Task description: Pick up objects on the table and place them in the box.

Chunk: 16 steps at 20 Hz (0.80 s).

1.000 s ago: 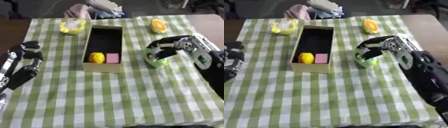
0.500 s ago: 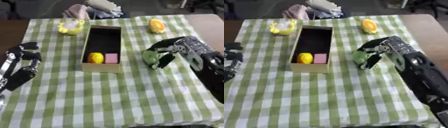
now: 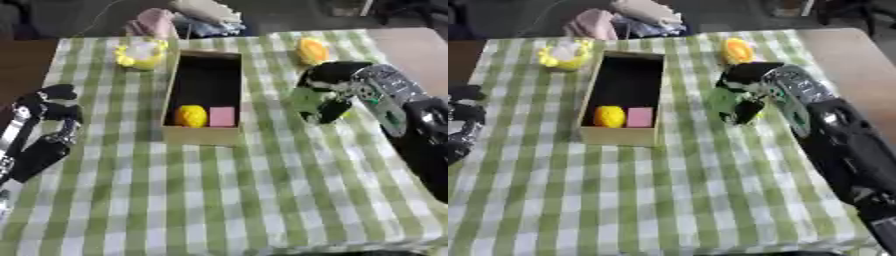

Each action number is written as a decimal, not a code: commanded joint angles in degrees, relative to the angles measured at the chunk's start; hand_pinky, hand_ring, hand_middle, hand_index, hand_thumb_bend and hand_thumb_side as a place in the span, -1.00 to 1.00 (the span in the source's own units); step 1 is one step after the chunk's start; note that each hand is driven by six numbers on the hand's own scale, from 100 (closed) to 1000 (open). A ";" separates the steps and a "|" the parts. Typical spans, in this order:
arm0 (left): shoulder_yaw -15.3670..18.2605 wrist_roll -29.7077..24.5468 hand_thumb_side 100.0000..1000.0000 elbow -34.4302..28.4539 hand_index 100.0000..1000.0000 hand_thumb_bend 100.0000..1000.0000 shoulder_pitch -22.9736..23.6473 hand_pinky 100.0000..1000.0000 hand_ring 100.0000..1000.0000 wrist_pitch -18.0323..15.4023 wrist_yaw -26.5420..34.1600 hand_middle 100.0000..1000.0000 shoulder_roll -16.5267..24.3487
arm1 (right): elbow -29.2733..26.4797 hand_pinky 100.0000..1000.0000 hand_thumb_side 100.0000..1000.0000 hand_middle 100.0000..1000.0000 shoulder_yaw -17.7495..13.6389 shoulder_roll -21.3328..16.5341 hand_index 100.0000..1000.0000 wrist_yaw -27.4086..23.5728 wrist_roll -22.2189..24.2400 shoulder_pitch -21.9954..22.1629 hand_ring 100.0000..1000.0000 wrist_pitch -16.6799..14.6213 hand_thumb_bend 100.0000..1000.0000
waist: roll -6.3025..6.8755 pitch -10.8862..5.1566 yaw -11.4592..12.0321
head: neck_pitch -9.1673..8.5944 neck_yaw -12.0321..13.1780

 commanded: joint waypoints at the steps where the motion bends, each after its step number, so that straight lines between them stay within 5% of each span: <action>1: 0.67 0.06 0.14 -0.83 0.74 -1.00 -0.83 0.49 0.38 -0.37 0.09 0.48 -0.03 | -2.21 -0.28 -0.56 -0.01 -1.39 -2.12 0.36 -1.72 -0.60 -4.05 -0.10 1.05 -1.00 | -0.62 -1.28 0.60 | -0.09 -0.62; 9: -0.57 -1.12 0.14 -2.43 0.74 -1.00 -2.90 0.49 0.37 -1.30 0.59 0.46 -1.86 | 4.14 -0.25 -0.63 -0.02 -4.08 1.41 0.38 1.53 -5.13 -12.61 -0.09 2.02 -1.00 | -0.82 0.26 6.14 | -2.57 -3.81; 16: -1.75 -2.82 0.16 -3.34 0.74 -1.00 -3.44 0.49 0.37 -2.60 1.12 0.45 -3.68 | 14.36 -0.09 -0.69 0.06 -6.46 8.30 0.48 6.81 -11.07 -14.42 0.00 2.37 -1.00 | -0.74 1.05 10.63 | -3.85 -7.94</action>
